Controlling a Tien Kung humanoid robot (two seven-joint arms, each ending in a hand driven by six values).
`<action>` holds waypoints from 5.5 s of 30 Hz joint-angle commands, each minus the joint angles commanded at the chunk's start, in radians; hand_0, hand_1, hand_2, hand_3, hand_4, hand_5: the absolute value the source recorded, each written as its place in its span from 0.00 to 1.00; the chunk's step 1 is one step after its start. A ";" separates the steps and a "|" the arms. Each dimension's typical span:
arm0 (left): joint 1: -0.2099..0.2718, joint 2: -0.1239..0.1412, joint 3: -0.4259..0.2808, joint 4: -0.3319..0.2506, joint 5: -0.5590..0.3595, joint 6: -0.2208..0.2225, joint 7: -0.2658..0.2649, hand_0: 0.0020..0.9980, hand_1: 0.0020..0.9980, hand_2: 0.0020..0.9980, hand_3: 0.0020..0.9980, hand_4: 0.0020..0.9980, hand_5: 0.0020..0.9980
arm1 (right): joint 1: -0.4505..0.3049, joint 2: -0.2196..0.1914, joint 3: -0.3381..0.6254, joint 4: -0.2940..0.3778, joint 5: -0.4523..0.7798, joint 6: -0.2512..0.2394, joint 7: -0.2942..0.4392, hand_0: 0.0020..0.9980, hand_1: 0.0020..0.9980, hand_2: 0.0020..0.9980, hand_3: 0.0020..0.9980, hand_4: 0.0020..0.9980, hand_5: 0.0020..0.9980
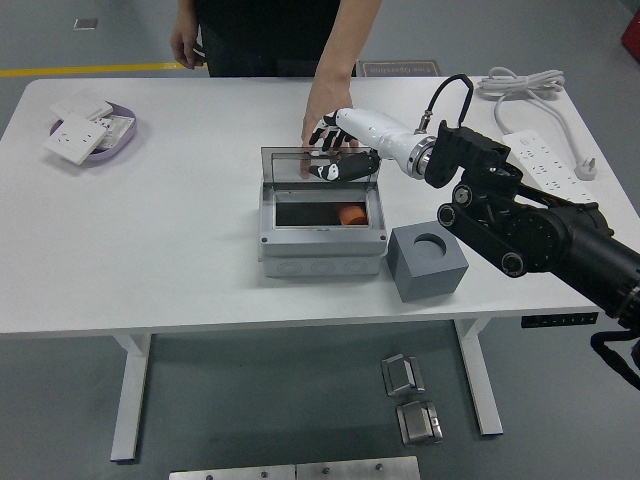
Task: Pick up the cylinder from the cube,place it in the box,flap close box
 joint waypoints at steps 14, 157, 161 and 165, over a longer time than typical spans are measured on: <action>0.008 -0.003 -0.011 0.000 0.006 -0.001 -0.004 0.61 0.64 0.63 0.66 0.69 0.22 | -0.100 -0.036 0.047 0.188 -0.130 0.031 -0.050 0.65 0.61 0.62 0.70 0.75 0.42; 0.021 -0.014 -0.040 0.000 0.003 0.005 0.015 0.61 0.64 0.63 0.66 0.70 0.22 | -0.660 -0.001 0.791 0.353 0.425 0.046 0.127 0.64 0.64 0.62 0.66 0.85 0.27; 0.019 -0.016 -0.042 0.000 0.004 0.005 0.015 0.61 0.64 0.63 0.66 0.70 0.22 | -0.662 0.000 0.791 0.354 0.421 0.044 0.127 0.64 0.64 0.62 0.66 0.85 0.27; 0.016 -0.016 -0.043 0.000 0.006 0.005 0.015 0.61 0.64 0.63 0.66 0.70 0.22 | -0.663 -0.001 0.793 0.354 0.421 0.042 0.128 0.64 0.64 0.62 0.66 0.85 0.27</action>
